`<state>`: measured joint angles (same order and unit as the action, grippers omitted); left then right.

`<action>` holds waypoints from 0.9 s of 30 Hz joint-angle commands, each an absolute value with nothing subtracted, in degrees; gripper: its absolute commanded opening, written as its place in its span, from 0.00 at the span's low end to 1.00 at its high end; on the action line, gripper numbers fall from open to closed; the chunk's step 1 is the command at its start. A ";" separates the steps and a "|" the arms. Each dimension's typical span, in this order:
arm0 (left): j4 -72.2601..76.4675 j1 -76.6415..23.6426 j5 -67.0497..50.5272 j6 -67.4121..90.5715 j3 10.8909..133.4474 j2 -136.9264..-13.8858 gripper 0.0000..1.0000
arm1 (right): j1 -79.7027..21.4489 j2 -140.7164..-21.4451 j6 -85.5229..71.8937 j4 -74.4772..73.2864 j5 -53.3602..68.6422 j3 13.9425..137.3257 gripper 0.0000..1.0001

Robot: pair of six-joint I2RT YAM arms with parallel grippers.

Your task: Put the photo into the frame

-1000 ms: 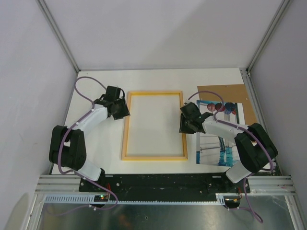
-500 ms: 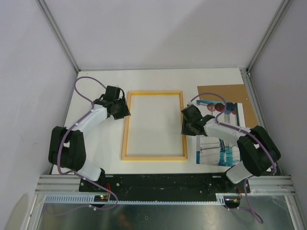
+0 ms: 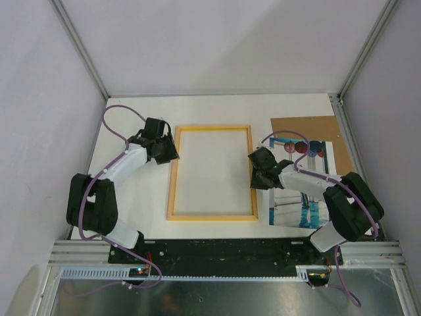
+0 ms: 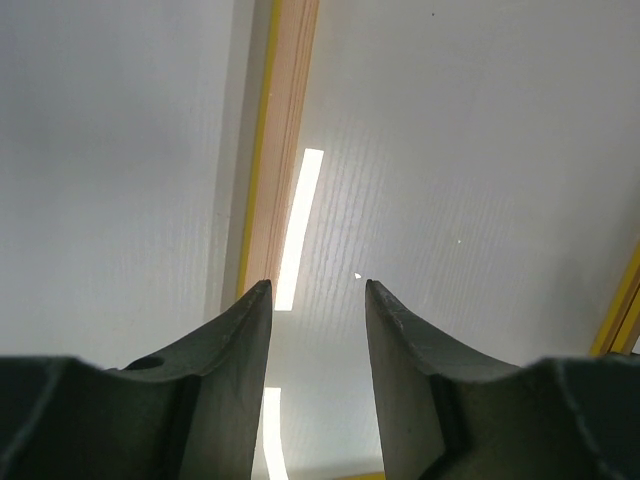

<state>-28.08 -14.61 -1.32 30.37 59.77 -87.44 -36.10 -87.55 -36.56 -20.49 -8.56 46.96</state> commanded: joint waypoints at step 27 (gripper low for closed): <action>-27.80 -13.28 -2.68 29.31 60.07 -84.16 0.47 | -48.35 -106.61 -44.52 -13.68 -6.46 64.61 0.16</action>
<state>-28.08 -13.63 -1.76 30.35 59.75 -86.67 -45.80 -104.86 -41.60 -13.87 -7.70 63.79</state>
